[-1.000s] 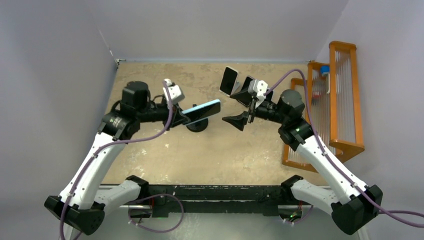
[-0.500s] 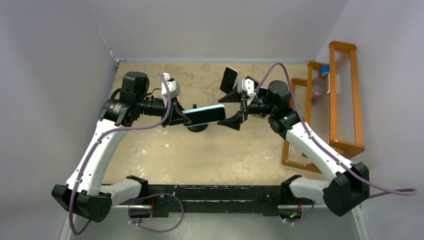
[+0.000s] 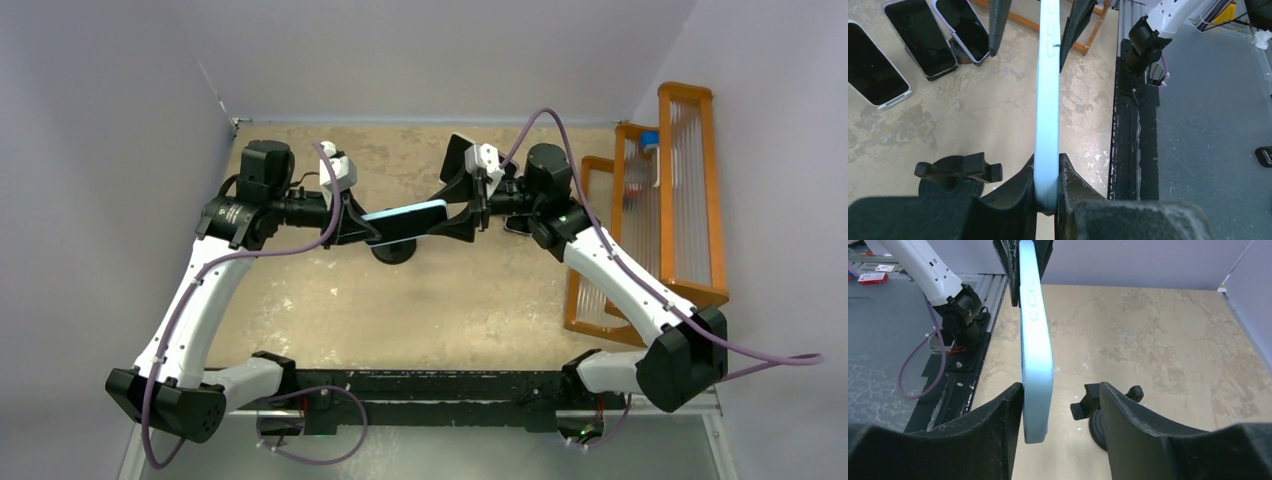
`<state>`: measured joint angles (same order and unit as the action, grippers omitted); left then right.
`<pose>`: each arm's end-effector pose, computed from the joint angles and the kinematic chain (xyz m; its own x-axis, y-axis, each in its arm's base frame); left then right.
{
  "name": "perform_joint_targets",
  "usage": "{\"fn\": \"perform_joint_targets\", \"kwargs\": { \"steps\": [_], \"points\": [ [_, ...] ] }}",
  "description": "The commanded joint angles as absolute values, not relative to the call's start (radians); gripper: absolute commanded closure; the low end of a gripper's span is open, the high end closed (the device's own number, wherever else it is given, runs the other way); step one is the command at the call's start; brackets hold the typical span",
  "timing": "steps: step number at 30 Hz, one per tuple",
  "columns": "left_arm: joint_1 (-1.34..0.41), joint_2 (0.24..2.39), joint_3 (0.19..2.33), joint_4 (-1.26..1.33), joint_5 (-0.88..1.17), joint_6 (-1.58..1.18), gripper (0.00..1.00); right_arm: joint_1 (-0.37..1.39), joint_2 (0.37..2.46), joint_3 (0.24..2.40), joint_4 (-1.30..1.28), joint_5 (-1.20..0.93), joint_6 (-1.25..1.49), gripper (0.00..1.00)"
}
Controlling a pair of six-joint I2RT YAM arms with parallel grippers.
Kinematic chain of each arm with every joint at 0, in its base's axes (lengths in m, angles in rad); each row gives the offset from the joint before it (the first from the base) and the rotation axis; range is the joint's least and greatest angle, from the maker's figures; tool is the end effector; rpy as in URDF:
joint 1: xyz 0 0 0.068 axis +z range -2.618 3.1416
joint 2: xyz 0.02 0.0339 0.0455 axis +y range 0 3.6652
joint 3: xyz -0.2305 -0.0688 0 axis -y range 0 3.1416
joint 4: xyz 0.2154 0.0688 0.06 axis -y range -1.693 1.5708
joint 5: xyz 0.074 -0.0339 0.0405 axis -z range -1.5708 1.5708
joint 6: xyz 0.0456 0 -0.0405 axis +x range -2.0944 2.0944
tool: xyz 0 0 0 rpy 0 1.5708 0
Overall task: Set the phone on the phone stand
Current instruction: Pick up the phone at the center of the board.
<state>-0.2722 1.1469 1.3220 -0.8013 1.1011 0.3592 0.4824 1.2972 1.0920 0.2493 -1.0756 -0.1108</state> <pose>0.1851 -0.0939 0.3647 -0.2411 0.2325 -0.9423 0.9639 0.1709 -0.2044 0.2262 0.1638 0.3545 0.1493 0.0189 -0.9886 -0.9887 0.0154 -0.1490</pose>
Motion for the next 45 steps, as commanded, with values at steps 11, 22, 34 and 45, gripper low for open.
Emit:
{"fn": "perform_joint_targets", "kwargs": {
  "steps": [11, 22, 34, 45],
  "points": [
    [-0.244, 1.155, 1.312, -0.696, 1.197, 0.359, 1.0, 0.486, 1.346, 1.169, 0.218, -1.139, -0.092, 0.54],
    [-0.241, 1.155, 1.287, -0.683, 1.223, 0.346, 1.0, 0.519, 1.403, 1.229, 0.172, -1.143, -0.106, 0.86],
    [-0.24, 1.157, 1.288, -0.686, 1.231, 0.351, 1.0, 0.556, 1.416, 1.261, 0.111, -1.128, -0.153, 0.64],
    [-0.232, 1.148, 1.271, -0.681, 1.202, 0.351, 1.0, 0.557, 1.418, 1.257, 0.073, -1.08, -0.174, 1.0]
  ]
}}
